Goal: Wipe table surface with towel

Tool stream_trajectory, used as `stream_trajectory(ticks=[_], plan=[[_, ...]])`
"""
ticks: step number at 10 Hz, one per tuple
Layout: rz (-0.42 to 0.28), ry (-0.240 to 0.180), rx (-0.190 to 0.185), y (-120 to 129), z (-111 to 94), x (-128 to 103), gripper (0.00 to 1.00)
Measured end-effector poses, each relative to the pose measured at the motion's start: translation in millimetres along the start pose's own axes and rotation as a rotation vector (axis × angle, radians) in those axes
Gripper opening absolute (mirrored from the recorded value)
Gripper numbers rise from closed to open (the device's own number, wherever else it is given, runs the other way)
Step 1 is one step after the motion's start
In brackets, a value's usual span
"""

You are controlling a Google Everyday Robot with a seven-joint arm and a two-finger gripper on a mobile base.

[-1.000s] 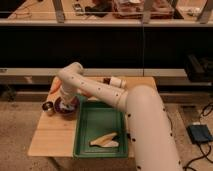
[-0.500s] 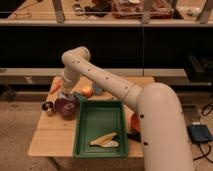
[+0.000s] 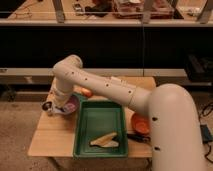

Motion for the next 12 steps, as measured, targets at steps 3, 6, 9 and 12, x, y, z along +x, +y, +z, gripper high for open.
stream_trajectory(ticks=[3, 6, 9, 12], plan=[[-0.106, 0.01, -0.084, -28, -7, -22, 0.0], [-0.128, 0.014, -0.106, -32, -7, -26, 0.0], [-0.17, 0.051, -0.164, -43, 5, -25, 0.0], [-0.237, 0.089, -0.205, -56, 49, -22, 0.0]])
